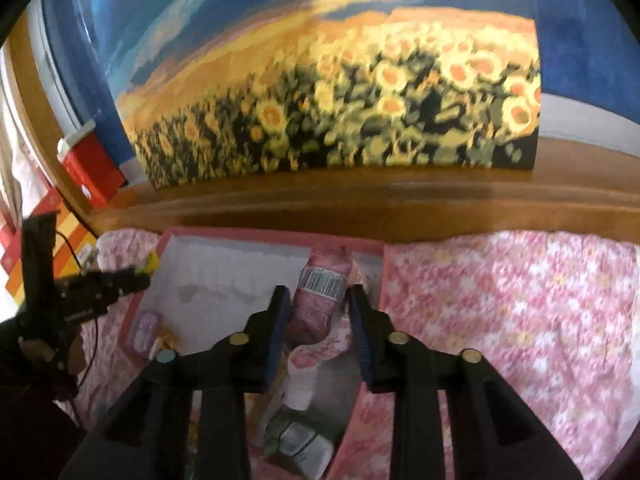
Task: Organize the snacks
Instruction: 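Carry the pink bag and yellow-green chip bag into the pink tray and release both, then withdraw both open tools from the tray toward the remaining snacks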
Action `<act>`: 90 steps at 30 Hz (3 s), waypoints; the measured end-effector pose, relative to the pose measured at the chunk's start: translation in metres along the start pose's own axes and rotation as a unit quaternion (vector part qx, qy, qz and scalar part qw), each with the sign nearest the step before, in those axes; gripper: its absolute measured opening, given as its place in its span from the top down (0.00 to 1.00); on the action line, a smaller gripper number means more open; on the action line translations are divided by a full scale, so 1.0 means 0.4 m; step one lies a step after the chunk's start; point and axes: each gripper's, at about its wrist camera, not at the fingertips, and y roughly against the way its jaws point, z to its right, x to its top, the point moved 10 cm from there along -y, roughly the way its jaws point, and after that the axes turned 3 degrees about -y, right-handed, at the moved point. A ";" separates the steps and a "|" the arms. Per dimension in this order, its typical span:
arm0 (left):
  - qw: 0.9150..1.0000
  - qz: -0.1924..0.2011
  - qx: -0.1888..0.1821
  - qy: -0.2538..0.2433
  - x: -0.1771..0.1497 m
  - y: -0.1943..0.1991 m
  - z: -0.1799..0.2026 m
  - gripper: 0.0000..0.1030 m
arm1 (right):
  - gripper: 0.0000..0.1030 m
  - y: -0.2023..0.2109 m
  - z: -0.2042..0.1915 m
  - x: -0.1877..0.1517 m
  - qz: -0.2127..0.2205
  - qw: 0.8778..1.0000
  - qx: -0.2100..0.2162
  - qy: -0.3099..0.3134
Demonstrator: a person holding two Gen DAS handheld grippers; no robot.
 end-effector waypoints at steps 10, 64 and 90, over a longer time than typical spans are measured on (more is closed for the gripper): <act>1.000 -0.005 -0.002 0.001 -0.004 -0.005 0.001 0.71 | 0.82 -0.008 0.073 0.007 0.026 0.989 0.082 -0.117; 0.998 0.042 0.034 0.022 -0.172 0.293 0.033 0.47 | 0.59 0.210 -0.113 -0.227 0.043 0.991 -0.020 -0.123; 0.999 -0.006 -0.016 0.047 -0.415 0.398 0.065 0.48 | 0.60 0.305 -0.254 -0.470 -0.019 0.994 -0.038 -0.098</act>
